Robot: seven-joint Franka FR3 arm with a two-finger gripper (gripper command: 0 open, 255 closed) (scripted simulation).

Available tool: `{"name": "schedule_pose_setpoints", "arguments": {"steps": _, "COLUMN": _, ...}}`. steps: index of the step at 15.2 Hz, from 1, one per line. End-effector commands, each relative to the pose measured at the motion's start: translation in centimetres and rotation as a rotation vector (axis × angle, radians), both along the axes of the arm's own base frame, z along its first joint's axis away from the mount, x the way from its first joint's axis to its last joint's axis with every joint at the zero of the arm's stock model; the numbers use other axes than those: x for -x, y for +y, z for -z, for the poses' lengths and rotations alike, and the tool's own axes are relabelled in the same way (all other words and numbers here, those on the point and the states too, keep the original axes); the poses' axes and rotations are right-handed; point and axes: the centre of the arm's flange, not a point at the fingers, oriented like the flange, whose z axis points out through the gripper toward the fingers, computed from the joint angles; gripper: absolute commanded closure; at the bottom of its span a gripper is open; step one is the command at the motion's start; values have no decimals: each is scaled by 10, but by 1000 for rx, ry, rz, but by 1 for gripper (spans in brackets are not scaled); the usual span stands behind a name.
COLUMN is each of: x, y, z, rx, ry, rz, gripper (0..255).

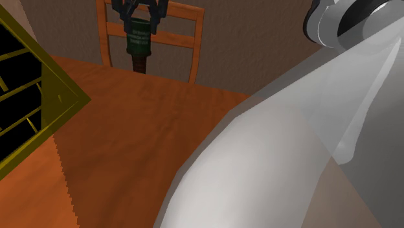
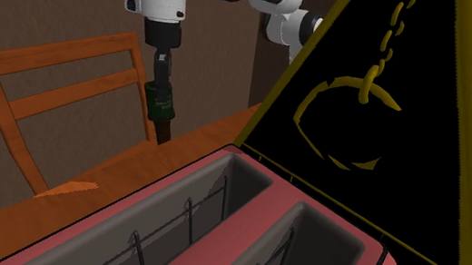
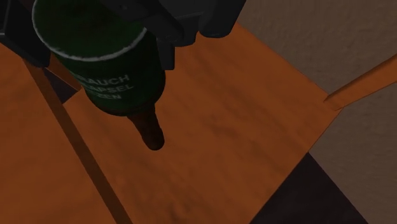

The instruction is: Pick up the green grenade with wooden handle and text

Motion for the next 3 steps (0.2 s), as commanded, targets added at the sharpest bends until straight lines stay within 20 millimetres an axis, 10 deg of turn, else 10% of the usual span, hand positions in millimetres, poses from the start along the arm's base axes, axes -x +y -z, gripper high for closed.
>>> {"name": "schedule_pose_setpoints", "arguments": {"steps": 1, "x": 1, "y": 1, "z": -11, "rx": 0, "ry": 0, "rz": 0, "gripper": 255}}
{"name": "schedule_pose_setpoints", "arguments": {"steps": 3, "x": 1, "y": 1, "z": -12, "rx": 0, "ry": 0, "rz": 0, "gripper": 255}}
